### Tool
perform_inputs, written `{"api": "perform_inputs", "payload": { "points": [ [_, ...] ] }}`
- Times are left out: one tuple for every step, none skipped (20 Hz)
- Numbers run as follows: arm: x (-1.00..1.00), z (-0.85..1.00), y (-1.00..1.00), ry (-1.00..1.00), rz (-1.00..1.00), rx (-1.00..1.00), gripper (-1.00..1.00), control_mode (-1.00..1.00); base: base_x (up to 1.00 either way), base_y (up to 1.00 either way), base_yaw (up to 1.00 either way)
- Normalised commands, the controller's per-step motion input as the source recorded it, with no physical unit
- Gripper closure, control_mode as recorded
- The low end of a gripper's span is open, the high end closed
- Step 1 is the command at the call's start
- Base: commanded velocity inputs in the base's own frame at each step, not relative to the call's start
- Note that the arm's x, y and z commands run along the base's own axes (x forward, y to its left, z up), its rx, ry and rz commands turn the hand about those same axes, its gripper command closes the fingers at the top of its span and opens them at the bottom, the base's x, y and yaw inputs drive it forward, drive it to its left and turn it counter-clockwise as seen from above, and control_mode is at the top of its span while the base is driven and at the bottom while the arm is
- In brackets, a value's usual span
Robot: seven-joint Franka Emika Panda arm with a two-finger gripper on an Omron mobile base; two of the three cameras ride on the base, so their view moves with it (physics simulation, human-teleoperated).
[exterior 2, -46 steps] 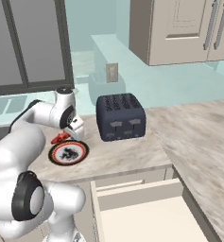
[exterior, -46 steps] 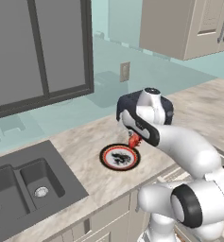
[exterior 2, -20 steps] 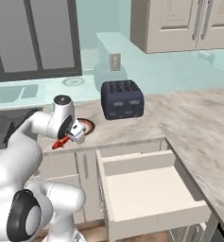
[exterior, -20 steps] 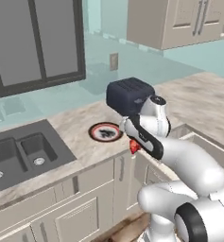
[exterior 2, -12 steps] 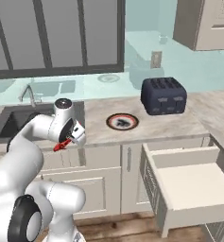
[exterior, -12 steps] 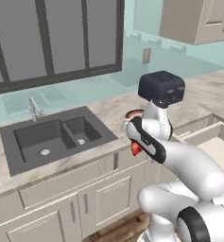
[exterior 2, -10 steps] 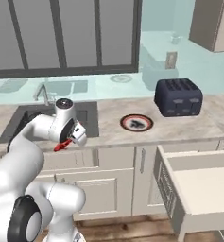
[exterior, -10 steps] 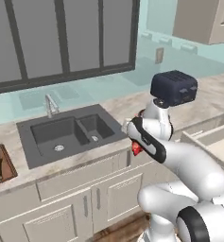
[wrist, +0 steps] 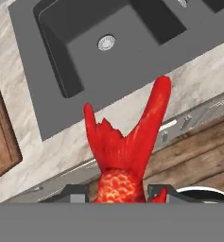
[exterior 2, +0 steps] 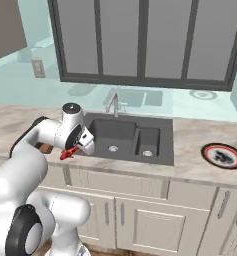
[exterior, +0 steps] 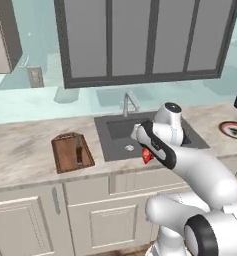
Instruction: Pick up the knife from the drawer and place it on the cutting board. Then place the meat from the plate to the cutting board.
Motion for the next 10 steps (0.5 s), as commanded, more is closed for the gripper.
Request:
{"api": "perform_inputs", "payload": {
  "points": [
    [0.00,0.00,0.00,0.00,0.00,0.00,1.00,1.00,0.36,0.22,0.47],
    [0.00,0.00,0.00,0.00,0.00,0.00,1.00,1.00,0.39,0.15,0.45],
    [0.00,0.00,0.00,0.00,0.00,0.00,1.00,1.00,0.31,0.00,0.39],
    [0.00,0.00,0.00,0.00,0.00,0.00,1.00,1.00,0.36,0.00,0.31],
    [0.00,0.00,0.00,0.00,0.00,0.00,1.00,1.00,0.51,0.00,0.25],
    [0.00,0.00,0.00,0.00,0.00,0.00,1.00,1.00,0.57,0.20,0.22],
    [0.00,0.00,0.00,0.00,0.00,0.00,1.00,1.00,0.58,0.41,0.18],
    [0.00,0.00,0.00,0.00,0.00,0.00,1.00,1.00,0.61,0.57,0.12],
    [0.00,0.00,0.00,0.00,0.00,0.00,1.00,1.00,0.64,0.55,0.09],
    [0.00,0.00,0.00,0.00,0.00,0.00,1.00,1.00,0.74,0.51,0.06]
  ]
}}
